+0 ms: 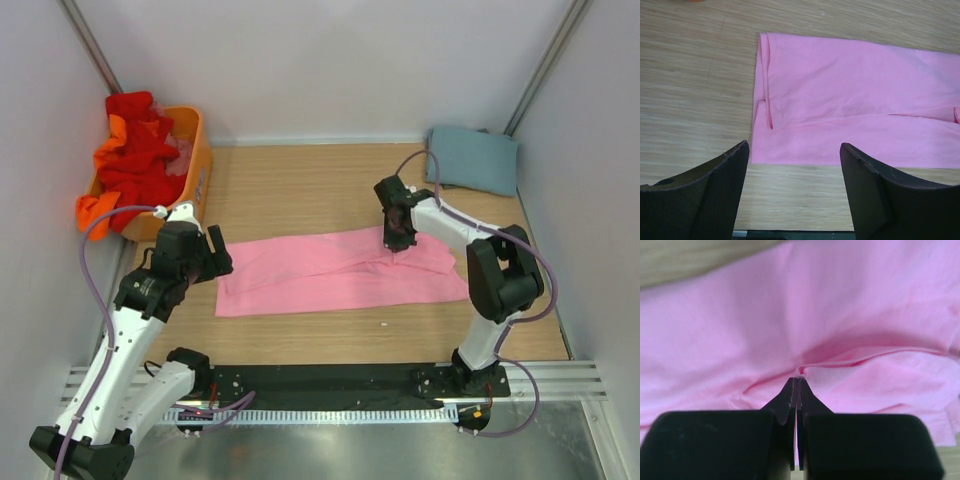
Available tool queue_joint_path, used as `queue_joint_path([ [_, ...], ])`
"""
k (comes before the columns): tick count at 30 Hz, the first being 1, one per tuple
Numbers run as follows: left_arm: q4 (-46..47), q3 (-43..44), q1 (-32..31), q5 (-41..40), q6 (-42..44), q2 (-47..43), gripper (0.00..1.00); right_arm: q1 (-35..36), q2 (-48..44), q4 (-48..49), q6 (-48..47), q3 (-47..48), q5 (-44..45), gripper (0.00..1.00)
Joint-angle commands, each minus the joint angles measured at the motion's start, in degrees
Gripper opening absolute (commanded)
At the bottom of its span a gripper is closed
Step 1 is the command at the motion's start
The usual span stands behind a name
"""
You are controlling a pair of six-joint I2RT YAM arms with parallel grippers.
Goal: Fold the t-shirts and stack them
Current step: Fold the tshirt
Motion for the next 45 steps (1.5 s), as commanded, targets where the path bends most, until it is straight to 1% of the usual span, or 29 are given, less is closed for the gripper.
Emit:
queue_joint_path([
  [1, 1.2, -0.26, -0.28, 0.3, 0.15, -0.78, 0.75, 3.02, -6.02, -0.01, 2.81, -4.6, 0.83, 0.01],
  [6, 1.29, -0.44, -0.19, 0.48, 0.06, -0.69, 0.75, 5.4, -10.07, 0.87, 4.83, -11.1, 1.0, 0.01],
  [11, 1.29, -0.35, -0.28, 0.22, -0.03, -0.26, 0.75, 7.77, -14.2, 1.13, 7.55, -15.68, 1.53, 0.01],
  [12, 1.21, -0.44, -0.19, 0.13, -0.03, -0.17, 0.75, 8.22, -15.6, 1.13, 7.9, -17.08, 1.1, 0.04],
  [14, 1.2, -0.44, -0.28, 0.04, -0.12, 0.1, 0.75, 9.36, -17.1, 1.14, 8.87, -18.14, -0.04, 0.12],
  [15, 1.2, -0.35, -0.19, -0.14, -0.12, 0.45, 0.75, 10.67, -18.59, 0.96, 9.31, -18.84, -0.48, 0.22],
  [16, 1.12, -0.35, -0.19, -0.22, -0.12, 0.54, 0.75, 11.29, -19.38, 0.87, 9.57, -19.11, -0.92, 0.4],
  [18, 1.03, -0.18, -0.19, -0.66, -0.12, 0.97, 0.75, 12.87, -21.4, 0.0, 10.45, -19.55, -1.37, 0.52],
  [19, 0.85, -0.09, -0.19, -0.75, -0.12, 1.41, 0.75, 13.83, -23.42, -0.44, 10.72, -19.47, -1.37, 0.61],
  [21, 0.77, 0.0, -0.19, -1.19, -0.03, 1.94, 0.75, 14.11, -25.71, -1.85, 10.81, -19.2, -0.85, 0.67],
  [22, 0.68, 0.09, -0.19, -1.28, -0.12, 2.55, 0.75, 14.11, -28.07, -2.55, 10.55, -18.85, -0.06, 0.68],
  [23, 0.59, 0.18, -0.19, -1.37, -0.12, 2.82, 0.75, 14.02, -28.88, -2.99, 10.2, -18.33, 1.26, 0.69],
  [24, 0.59, 0.09, -0.19, -1.63, -0.2, 3.08, 0.75, 14.02, -29.49, -3.17, 8.97, -17.1, 4.57, 0.71],
  [26, 0.24, 0.53, -0.1, -2.16, -0.38, 4.14, 0.74, 11.92, -29.85, -2.82, 7.12, -16.04, 6.62, 0.72],
  [27, 0.06, 0.62, -0.19, -2.51, -0.38, 4.4, 0.74, 10.08, -29.33, -2.3, 4.59, -15.34, 6.46, 0.71],
  [28, -0.11, 0.53, -0.19, -2.68, -0.38, 4.66, 0.74, 5.8, -27.76, -1.07, 3.44, -15.07, 5.58, 0.7],
  [29, -0.29, 0.7, -0.19, -2.69, -0.47, 4.75, 0.74, 3.24, -26.87, -0.63, 2.38, -14.81, 3.92, 0.69],
  [32, -0.11, 0.27, -0.1, -2.86, -0.64, 4.32, 0.73, -3.35, -22.93, 2.62, -1.23, -14.37, 1.54, 0.62],
  [33, -0.03, 0.26, -0.1, -2.95, -0.64, 4.23, 0.73, -4.43, -21.6, 3.41, -1.76, -14.28, 1.18, 0.58],
  [35, 0.15, 0.09, -0.1, -2.86, -0.64, 4.23, 0.74, -6.45, -19.23, 5.61, -3.25, -14.37, -0.31, 0.55],
  [36, 0.15, 0.0, -0.19, -2.86, -0.64, 4.4, 0.74, -6.72, -16.87, 6.31, -3.52, -14.45, -0.92, 0.53],
  [38, -0.03, 0.09, -0.1, -2.95, -0.64, 4.67, 0.73, -6.9, -15.71, 6.85, -3.35, -15.59, -2.76, 0.5],
  [39, -0.03, 0.18, -0.19, -2.95, -0.73, 5.02, 0.74, -6.9, -16.05, 7.2, -3.0, -16.56, -3.3, 0.48],
  [45, 0.15, 0.35, -0.1, -2.6, -0.73, 6.25, 0.74, -6.37, -22.55, 7.99, 0.61, -26.05, -7.25, 0.45],
])
